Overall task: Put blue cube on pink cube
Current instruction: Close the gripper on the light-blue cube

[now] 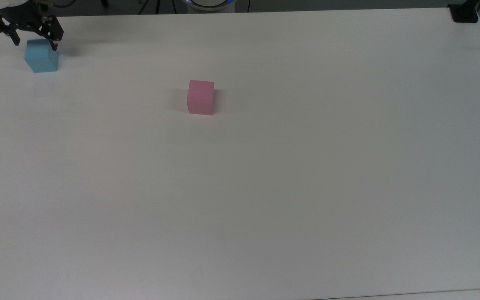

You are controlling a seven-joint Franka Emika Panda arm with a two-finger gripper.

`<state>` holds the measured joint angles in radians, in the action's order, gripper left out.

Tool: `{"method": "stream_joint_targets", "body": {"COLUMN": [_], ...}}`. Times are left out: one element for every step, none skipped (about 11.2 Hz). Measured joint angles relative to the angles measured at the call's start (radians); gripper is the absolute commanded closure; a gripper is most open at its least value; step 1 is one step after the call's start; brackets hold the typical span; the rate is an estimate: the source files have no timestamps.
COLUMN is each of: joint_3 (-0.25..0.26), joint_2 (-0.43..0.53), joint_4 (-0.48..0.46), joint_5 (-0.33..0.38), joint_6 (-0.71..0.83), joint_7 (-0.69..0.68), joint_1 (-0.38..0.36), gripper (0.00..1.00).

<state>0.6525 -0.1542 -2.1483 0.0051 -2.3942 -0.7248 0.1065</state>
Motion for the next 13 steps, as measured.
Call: {"method": "stream_joint_targets", "body": {"joint_3": [0.000, 0.000, 0.000, -0.001, -0.001, -0.001, -0.001, -0.001, -0.003, -0.004, -0.005, -0.007, -0.014], "joint_2": [-0.008, -0.021, -0.033, -0.043, -0.050, -0.051, -0.051, -0.049, -0.049, -0.048, -0.042, -0.023, 0.014], "joint_4": [0.000, 0.000, 0.000, 0.000, 0.000, 0.000, 0.001, 0.005, 0.006, 0.007, 0.015, 0.031, 0.051], "joint_5": [0.000, 0.000, 0.000, 0.000, 0.013, 0.045, 0.077, 0.107, 0.128, 0.142, 0.146, 0.149, 0.149], "joint_6": [-0.007, -0.018, -0.034, -0.046, -0.051, -0.052, -0.052, -0.052, -0.052, -0.050, -0.026, 0.027, 0.096], "joint_7": [0.000, 0.000, 0.000, 0.000, 0.000, -0.002, -0.007, -0.010, -0.010, -0.011, -0.011, -0.011, -0.011], "joint_1": [0.000, 0.000, 0.000, 0.000, 0.000, 0.000, 0.000, 0.000, -0.001, -0.004, -0.006, -0.007, -0.008], "gripper": [0.01, 0.08, 0.25, 0.40, 0.44, 0.53, 0.61, 0.62, 0.62, 0.62, 0.62, 0.62, 0.62]}}
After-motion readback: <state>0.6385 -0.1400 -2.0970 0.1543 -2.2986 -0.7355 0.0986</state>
